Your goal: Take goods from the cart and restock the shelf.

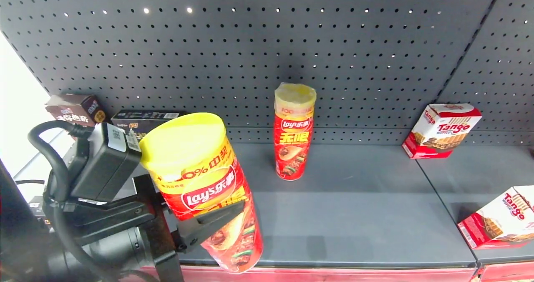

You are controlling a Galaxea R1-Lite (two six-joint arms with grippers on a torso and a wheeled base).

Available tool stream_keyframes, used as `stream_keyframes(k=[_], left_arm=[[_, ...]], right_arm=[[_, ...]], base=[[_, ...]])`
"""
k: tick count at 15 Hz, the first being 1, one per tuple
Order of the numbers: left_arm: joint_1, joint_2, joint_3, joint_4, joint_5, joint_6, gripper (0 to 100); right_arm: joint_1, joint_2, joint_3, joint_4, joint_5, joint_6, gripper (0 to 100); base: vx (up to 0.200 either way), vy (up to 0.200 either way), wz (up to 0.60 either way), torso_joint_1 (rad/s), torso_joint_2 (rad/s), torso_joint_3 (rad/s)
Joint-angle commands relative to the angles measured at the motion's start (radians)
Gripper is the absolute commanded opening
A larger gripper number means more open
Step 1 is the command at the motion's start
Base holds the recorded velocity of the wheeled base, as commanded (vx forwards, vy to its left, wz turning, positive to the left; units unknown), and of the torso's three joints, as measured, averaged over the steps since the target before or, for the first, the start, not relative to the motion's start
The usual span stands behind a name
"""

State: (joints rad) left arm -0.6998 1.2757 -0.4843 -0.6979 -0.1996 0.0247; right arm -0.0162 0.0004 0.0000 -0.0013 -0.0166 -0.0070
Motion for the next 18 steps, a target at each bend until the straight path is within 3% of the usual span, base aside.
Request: stream_keyframes(k=[1, 3, 5, 6, 8, 9, 12, 15, 18], left_arm=[[0.040, 0.001, 0.003, 0.001, 0.000, 0.000, 0], [0.045, 0.001, 0.015, 0.001, 0.000, -0.002, 0], [0.043, 0.001, 0.027, 0.001, -0.003, 0.000, 0], [0.042, 0.001, 0.036, -0.002, -0.003, 0.000, 0], [0.042, -0.001, 0.038, -0.002, -0.003, 0.000, 0], [0.042, -0.004, 0.038, -0.002, -0.003, 0.000, 0], [0.045, -0.007, 0.035, -0.002, -0.003, -0.002, 0], [0.052, -0.010, 0.041, 0.001, -0.001, -0.002, 0], [0.051, -0.007, 0.032, 0.005, -0.001, -0.014, 0]], right_arm=[[0.001, 0.000, 0.000, 0.001, 0.001, -0.001, 100], [0.007, 0.004, -0.032, 0.004, 0.015, -0.011, 100], [0.022, 0.368, -0.331, 0.014, 0.115, 0.024, 100], [0.033, 0.484, -0.414, -0.039, 0.133, 0.032, 100], [0.058, 0.550, -0.428, -0.062, 0.167, -0.004, 100], [0.111, 0.691, -0.454, -0.086, 0.193, -0.113, 100], [0.240, 0.874, -0.532, -0.146, 0.236, -0.103, 100], [0.272, 1.021, -0.601, -0.166, 0.259, -0.103, 100], [0.311, 1.204, -0.664, -0.319, 0.385, -0.110, 100]], base=[[0.000, 0.000, 0.00, 0.000, 0.00, 0.000], [0.000, 0.000, 0.00, 0.000, 0.00, 0.000], [0.000, 0.000, 0.00, 0.000, 0.00, 0.000], [0.000, 0.000, 0.00, 0.000, 0.00, 0.000], [0.000, 0.000, 0.00, 0.000, 0.00, 0.000], [0.000, 0.000, 0.00, 0.000, 0.00, 0.000], [0.000, 0.000, 0.00, 0.000, 0.00, 0.000], [0.000, 0.000, 0.00, 0.000, 0.00, 0.000], [0.000, 0.000, 0.00, 0.000, 0.00, 0.000]])
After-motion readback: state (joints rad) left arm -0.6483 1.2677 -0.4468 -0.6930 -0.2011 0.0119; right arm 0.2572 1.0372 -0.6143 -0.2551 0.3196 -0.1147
